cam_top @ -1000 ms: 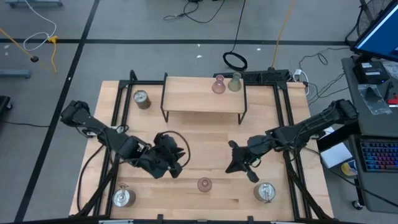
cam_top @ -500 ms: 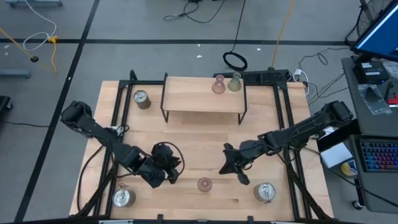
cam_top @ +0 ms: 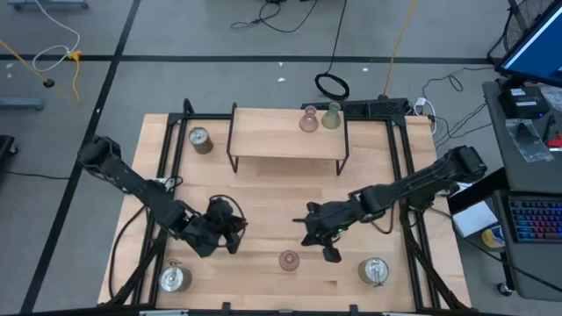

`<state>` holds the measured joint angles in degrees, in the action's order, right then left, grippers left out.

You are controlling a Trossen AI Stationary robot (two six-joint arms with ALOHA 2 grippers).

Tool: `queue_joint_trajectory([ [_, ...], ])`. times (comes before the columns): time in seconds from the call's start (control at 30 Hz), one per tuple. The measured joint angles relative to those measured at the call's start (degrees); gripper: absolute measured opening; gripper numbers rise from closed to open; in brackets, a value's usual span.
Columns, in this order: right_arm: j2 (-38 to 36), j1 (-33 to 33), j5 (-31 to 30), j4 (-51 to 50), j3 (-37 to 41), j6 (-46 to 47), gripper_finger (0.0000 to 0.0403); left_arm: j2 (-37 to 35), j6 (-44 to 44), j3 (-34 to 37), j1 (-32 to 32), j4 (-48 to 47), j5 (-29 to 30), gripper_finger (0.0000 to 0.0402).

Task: Pick & Place candle stick holders
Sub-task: Put the pink candle holder on the shelf

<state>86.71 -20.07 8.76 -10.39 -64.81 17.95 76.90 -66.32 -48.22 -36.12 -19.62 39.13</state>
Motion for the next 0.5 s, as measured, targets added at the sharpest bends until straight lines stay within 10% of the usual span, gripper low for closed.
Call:
queue_joint_trajectory([
  [0.5, 12.7, 0.6, 0.3, -11.0, -13.5, 0.5, 0.0063, -15.1, 3.5, 13.8, -0.8, 4.1, 0.0, 0.0081],
])
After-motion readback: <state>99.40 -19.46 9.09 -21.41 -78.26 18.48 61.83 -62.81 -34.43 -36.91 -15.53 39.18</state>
